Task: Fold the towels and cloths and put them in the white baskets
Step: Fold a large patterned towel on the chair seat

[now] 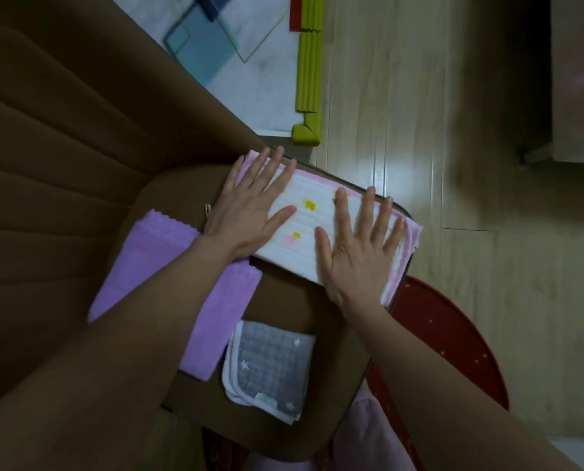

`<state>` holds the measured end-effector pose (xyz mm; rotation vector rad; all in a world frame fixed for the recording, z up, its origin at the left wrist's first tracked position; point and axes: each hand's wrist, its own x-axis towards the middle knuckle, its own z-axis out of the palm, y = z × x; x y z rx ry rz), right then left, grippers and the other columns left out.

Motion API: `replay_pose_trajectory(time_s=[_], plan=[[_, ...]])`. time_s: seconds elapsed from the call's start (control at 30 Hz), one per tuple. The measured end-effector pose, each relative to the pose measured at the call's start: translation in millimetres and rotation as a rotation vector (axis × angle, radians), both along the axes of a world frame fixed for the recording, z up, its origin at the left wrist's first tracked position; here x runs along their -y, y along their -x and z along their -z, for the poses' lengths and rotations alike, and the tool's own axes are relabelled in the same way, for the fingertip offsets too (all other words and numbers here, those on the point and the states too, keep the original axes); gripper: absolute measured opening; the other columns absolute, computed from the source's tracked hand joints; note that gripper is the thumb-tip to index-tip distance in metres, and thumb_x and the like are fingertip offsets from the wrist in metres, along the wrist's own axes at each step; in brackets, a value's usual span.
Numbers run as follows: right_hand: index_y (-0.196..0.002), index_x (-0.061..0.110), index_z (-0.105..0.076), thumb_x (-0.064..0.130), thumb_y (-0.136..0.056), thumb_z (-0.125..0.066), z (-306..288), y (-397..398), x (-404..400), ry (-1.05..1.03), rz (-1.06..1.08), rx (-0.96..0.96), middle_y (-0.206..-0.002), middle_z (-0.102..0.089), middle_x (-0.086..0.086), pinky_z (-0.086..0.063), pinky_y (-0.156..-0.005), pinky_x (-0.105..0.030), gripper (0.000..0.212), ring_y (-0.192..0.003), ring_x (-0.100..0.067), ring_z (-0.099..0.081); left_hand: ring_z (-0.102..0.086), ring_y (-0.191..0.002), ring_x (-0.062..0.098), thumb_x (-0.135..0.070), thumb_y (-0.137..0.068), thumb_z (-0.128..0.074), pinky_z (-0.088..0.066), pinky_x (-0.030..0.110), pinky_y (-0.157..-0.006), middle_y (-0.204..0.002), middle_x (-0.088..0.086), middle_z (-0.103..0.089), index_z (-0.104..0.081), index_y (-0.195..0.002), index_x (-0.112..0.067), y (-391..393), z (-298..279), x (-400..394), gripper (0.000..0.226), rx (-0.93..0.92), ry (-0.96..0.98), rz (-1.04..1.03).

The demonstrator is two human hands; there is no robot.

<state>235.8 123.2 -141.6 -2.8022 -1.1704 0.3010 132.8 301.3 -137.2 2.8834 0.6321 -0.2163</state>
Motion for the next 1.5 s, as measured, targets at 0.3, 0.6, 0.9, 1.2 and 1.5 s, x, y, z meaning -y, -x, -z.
replay_pose_trajectory(time_s=[0.3, 0.6, 0.9, 1.2, 1.5], plan=[[-0.156, 0.029, -0.006, 0.058, -0.098, -0.022, 1.6, -3.8, 11.7, -0.013, -0.018, -0.051, -0.163, 0.004, -0.009, 0.005, -0.119, -0.053, 0.067, -0.149, -0.030, 0.009, 0.001, -0.150, 0.022, -0.061, -0.096, -0.011, 0.006, 0.044, -0.119, -0.163, 0.004, -0.003, -0.009, -0.155, -0.021, -2.3, 3.7, -1.0, 0.071, -0.031, -0.010, -0.019], [-0.156, 0.026, -0.009, 0.058, -0.097, -0.015, -39.2, -16.2, 16.9, 0.098, -0.071, -0.264, -0.163, 0.006, -0.009, 0.007, -0.120, -0.046, 0.067, -0.150, -0.025, 0.009, -0.003, -0.149, 0.024, -0.057, -0.099, -0.022, 0.006, 0.041, -0.118, -0.162, 0.007, -0.009, -0.014, -0.154, -0.018, -12.8, -47.3, 14.7, 0.068, -0.216, 0.076, -0.114], [-0.135, 0.012, -0.046, 0.032, -0.100, -0.043, -176.4, -57.9, 35.3, 0.158, -0.035, -0.476, -0.134, -0.051, -0.011, -0.045, -0.089, -0.036, 0.040, -0.113, -0.029, -0.055, -0.045, -0.129, 0.026, -0.042, -0.101, -0.036, -0.038, 0.036, -0.098, -0.145, 0.005, -0.046, -0.044, -0.140, -0.020, -32.4, -213.8, 42.3, 0.046, -0.507, 0.247, -0.171], [-0.126, 0.011, -0.056, 0.034, -0.100, -0.046, -301.8, -152.8, 138.3, 0.056, 0.041, -0.460, -0.115, -0.066, -0.008, -0.050, -0.080, -0.035, 0.036, -0.101, -0.025, -0.062, -0.056, -0.110, 0.030, -0.036, -0.100, -0.037, -0.038, 0.035, -0.076, -0.123, 0.010, -0.060, -0.057, -0.121, -0.014, -131.5, -343.9, 130.9, 0.037, -0.480, 0.148, -0.033], [-0.084, 0.009, -0.055, 0.026, -0.092, -0.049, -369.6, -356.7, 338.1, -0.025, 0.324, -0.313, -0.081, -0.063, -0.008, -0.041, -0.060, -0.035, 0.020, -0.078, -0.032, -0.059, -0.055, -0.116, 0.030, -0.039, -0.100, -0.042, -0.045, 0.035, -0.084, -0.129, 0.009, -0.058, -0.053, -0.129, -0.014, -383.2, -415.3, 310.3, 0.040, -0.415, 0.120, 0.246]])
